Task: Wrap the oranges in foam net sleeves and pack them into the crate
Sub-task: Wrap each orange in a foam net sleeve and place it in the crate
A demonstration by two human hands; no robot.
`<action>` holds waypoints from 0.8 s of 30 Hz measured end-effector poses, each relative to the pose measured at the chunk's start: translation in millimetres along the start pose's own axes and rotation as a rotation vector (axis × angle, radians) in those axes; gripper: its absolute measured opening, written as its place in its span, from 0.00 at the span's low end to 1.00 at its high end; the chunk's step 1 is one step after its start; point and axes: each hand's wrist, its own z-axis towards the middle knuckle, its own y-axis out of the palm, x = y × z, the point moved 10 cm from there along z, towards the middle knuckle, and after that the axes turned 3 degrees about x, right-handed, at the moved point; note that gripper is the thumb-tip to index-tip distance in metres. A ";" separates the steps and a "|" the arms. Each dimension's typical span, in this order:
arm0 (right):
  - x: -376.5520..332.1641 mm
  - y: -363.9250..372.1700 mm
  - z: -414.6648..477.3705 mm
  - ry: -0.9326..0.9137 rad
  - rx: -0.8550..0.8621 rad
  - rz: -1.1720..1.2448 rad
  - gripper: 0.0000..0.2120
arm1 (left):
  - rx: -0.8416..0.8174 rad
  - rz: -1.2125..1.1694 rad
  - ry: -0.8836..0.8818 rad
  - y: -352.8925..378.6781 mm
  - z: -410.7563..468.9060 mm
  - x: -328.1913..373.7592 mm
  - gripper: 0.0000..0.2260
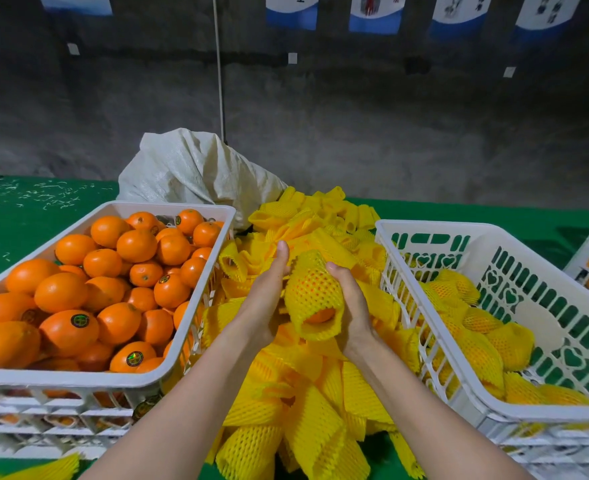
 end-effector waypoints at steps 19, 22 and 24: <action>-26.0 -12.8 -8.1 -0.295 0.174 -0.515 0.05 | -0.090 -0.018 -0.086 12.1 -10.4 -19.7 0.16; -29.3 -5.4 -24.1 -0.412 0.071 -0.577 0.17 | -0.043 -0.159 -0.101 9.2 -9.2 -19.3 0.13; -31.5 3.8 -39.7 -0.508 -0.020 -0.665 0.20 | -0.022 -0.201 -0.103 11.1 -10.8 -20.8 0.13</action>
